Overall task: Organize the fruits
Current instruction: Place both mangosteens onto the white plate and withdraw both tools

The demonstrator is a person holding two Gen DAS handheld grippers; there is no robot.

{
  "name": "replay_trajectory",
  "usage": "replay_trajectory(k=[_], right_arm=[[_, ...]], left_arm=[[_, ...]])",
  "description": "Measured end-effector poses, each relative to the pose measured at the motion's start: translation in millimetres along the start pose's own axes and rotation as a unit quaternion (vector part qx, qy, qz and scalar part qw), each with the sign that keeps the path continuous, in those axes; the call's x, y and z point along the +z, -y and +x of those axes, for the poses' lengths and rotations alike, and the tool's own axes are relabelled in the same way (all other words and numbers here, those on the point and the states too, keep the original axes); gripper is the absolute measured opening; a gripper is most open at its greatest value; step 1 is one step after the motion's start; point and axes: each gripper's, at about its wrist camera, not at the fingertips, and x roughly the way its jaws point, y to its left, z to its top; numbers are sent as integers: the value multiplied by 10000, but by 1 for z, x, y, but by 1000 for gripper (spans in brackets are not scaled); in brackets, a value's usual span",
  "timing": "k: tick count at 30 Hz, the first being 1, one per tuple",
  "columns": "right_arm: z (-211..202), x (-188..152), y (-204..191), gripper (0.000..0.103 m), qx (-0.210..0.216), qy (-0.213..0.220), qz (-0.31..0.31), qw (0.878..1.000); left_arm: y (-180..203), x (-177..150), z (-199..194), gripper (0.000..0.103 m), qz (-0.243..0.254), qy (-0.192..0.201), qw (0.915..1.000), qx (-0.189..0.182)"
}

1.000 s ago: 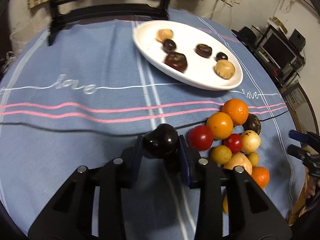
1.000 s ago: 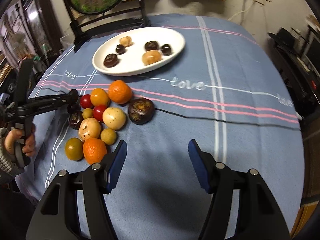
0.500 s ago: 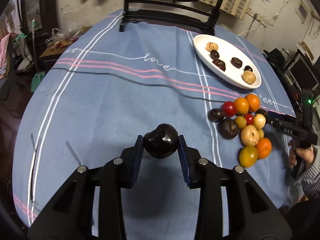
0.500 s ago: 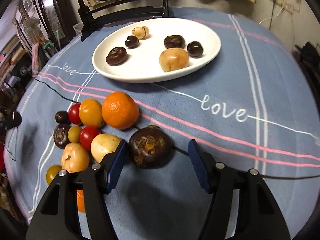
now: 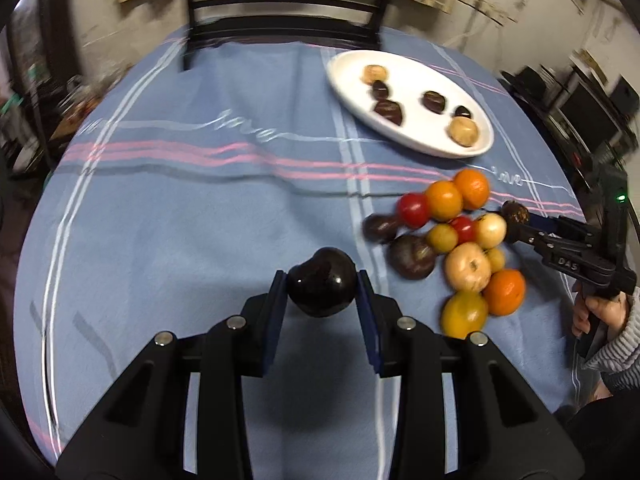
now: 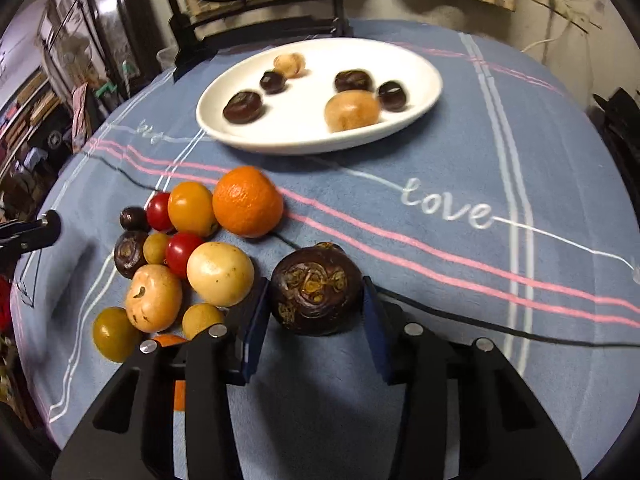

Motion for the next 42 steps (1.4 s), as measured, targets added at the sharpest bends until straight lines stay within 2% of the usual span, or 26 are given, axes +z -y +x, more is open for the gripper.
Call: replay_trajectory(k=[3,6,9,13,17,22,24,26,30,33,34,38,42], right_arm=[[-16,22,11,44,-30,264,98,9996],[-19,66,20,45,-22,531,195,9984],[-3,108,24,45,66,641,265,9976],[29,153,28,45,6,683,160,9975],[64,192,38,45,41,706,197,9973],[109,215,36,46,36,311,51,9995],[118,218,36,53,3,245,72,9997],[114,219,37,63,-95,374,110,9992],[75,213,42,63,-35,732,224,9971],[25,178,51,64,24,1027,568,9931],[11,156,54,64,61,1034,712,9921],[-22,77,54,64,-315,723,853,9932],[-46,-1,54,64,-386,296,1326,9900]], left_arm=[[17,33,18,35,298,47,9994,-157],[36,78,39,35,591,157,9977,-292],[51,120,67,35,838,233,9957,-323],[51,166,107,35,786,179,9961,-355],[44,192,138,35,748,108,9965,-359],[36,212,162,38,545,131,9976,-394],[36,212,163,57,481,192,9980,-373],[36,212,160,59,493,239,9979,-351],[36,206,135,64,485,399,9976,-298],[27,190,102,68,376,510,9975,-305],[25,184,94,68,386,510,9975,-297],[12,127,66,68,361,316,9986,-208],[12,58,56,68,493,-90,9986,-163]])
